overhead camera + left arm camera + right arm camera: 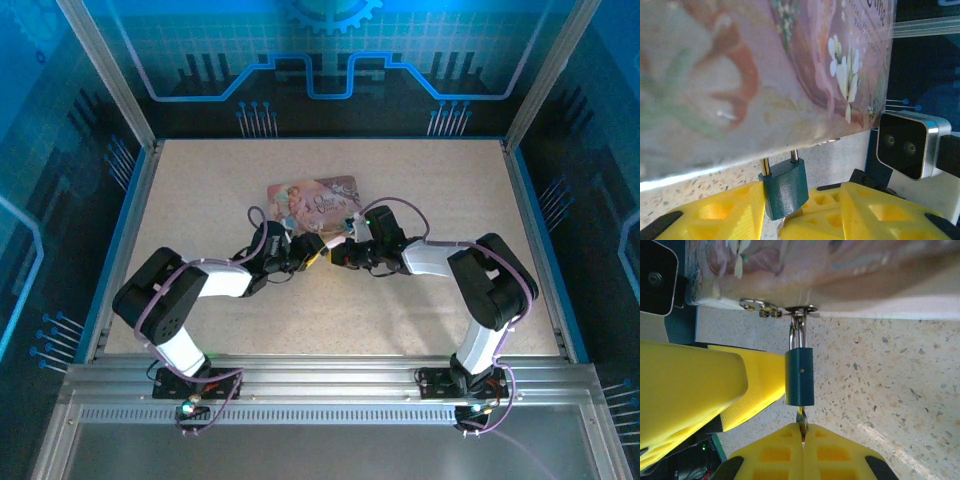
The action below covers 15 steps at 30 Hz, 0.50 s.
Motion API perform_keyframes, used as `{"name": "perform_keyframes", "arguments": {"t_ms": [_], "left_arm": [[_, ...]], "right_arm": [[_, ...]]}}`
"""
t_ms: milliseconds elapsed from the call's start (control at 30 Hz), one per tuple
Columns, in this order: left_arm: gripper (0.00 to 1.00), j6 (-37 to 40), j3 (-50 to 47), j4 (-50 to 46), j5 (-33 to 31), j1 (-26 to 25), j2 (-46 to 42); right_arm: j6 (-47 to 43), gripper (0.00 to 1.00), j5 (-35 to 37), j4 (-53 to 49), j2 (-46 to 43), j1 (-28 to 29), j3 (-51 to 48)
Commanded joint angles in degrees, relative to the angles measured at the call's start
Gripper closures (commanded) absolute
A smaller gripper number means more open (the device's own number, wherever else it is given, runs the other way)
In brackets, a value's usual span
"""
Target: Unlock a padlock with a key
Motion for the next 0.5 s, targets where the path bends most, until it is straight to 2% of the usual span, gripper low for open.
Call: {"name": "perform_keyframes", "arguments": {"t_ms": [0, 200, 367, 467], "left_arm": [[0.59, -4.64, 0.2, 5.57, 2.37, -0.55, 3.05], [0.6, -5.47, 0.04, 6.86, 2.16, -0.96, 4.51], [0.51, -5.78, -0.13, 5.42, 2.24, -1.0, 4.58], [0.5, -5.71, -0.72, 4.37, 1.81, -1.04, 3.91]], "right_arm": [[1.31, 1.0, -2.08, 1.41, 0.19, 1.4, 1.52], [2.38, 1.0, -2.11, 1.93, -0.08, 1.4, 1.61], [2.71, 1.0, -1.6, 2.02, 0.15, 1.19, 1.8], [2.92, 1.0, -1.65, 1.96, 0.76, 1.05, 2.06]]}}
